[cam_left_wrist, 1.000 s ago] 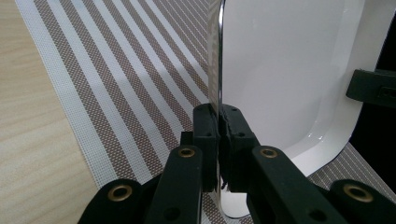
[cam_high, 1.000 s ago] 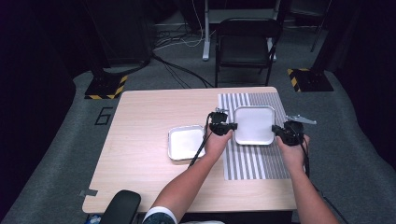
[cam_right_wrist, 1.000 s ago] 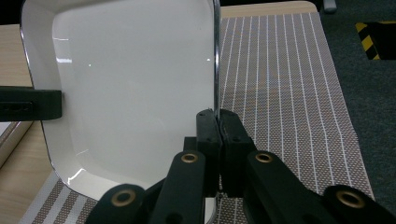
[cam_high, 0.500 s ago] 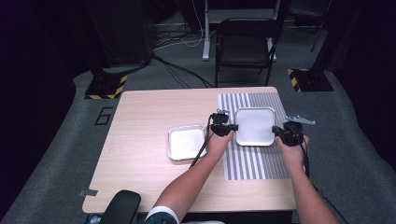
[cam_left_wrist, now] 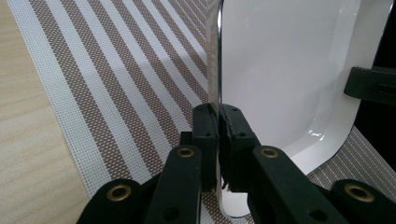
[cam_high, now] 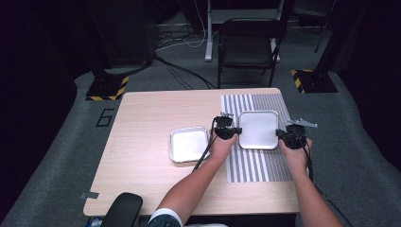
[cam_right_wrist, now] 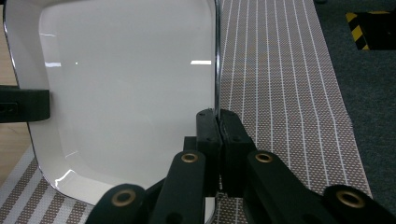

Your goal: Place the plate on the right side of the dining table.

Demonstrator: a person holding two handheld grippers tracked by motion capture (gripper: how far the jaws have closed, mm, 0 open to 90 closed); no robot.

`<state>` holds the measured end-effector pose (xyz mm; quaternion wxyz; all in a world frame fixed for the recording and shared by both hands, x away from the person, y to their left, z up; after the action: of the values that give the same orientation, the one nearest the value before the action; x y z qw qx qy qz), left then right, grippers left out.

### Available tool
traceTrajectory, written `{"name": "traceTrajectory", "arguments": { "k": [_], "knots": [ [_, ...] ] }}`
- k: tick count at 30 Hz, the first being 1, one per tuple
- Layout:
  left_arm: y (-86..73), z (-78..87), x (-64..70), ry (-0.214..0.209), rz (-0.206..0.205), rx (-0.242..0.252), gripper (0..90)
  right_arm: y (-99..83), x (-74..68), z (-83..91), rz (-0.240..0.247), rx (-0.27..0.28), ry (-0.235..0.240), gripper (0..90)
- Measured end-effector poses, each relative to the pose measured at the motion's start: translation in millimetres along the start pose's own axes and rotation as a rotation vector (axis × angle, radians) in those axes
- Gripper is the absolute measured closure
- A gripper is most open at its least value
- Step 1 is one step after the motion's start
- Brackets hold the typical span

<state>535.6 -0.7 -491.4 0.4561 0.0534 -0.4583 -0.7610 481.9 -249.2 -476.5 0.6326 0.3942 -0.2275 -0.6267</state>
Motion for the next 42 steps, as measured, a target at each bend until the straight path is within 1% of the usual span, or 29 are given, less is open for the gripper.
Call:
{"name": "traceTrajectory", "arguments": {
  "k": [7,13,19,24,28,30,34,37,42],
  "knots": [
    [-2.2,-3.0,-1.9,0.001,0.003,-0.006,85.1,-2.4,0.1,-4.0,0.007,-0.008,-0.009,88.2],
    [-2.5,-4.2,-1.9,-0.006,-0.001,0.001,84.9,-4.8,2.3,-6.9,-0.002,-0.012,-0.015,88.1],
    [-2.9,-3.8,-2.1,-0.004,-0.008,0.002,84.3,-5.9,1.5,-7.7,0.023,-0.001,-0.022,87.9],
    [-5.4,-2.8,-2.1,-0.006,-0.017,0.010,83.0,-6.1,1.4,-8.6,0.031,0.007,-0.022,87.8],
    [-8.7,-0.4,-3.3,-0.002,-0.027,0.011,82.2,-6.2,2.5,-10.1,0.021,0.001,-0.020,87.5],
    [-9.6,0.8,-4.5,-0.007,-0.019,0.014,82.0,-6.3,2.7,-10.6,0.021,0.002,-0.020,87.5],
    [-11.4,1.4,-4.1,-0.006,-0.026,0.011,82.1,-5.9,1.9,-11.0,0.025,0.005,-0.023,87.5],
    [-13.3,1.0,-2.8,-0.004,-0.039,-0.001,83.1,-5.9,2.6,-11.5,0.023,0.002,-0.023,87.3],
    [-17.9,-1.9,-1.6,-0.002,-0.044,-0.014,84.4,-6.8,4.6,-13.7,0.012,-0.006,-0.022,86.8]
  ]
}}
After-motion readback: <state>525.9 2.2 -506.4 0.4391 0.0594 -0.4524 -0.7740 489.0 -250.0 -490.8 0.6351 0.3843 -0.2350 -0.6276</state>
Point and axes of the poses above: each handheld gripper's, and its own axes: z roughly backward along the jaws, y roughly out of its top, x roughly to its right, the point moved 1 cm from there along -z, roughly forward along the jaws, and after that the axes turned 4 degrees about -z, right-handed, at the moved point
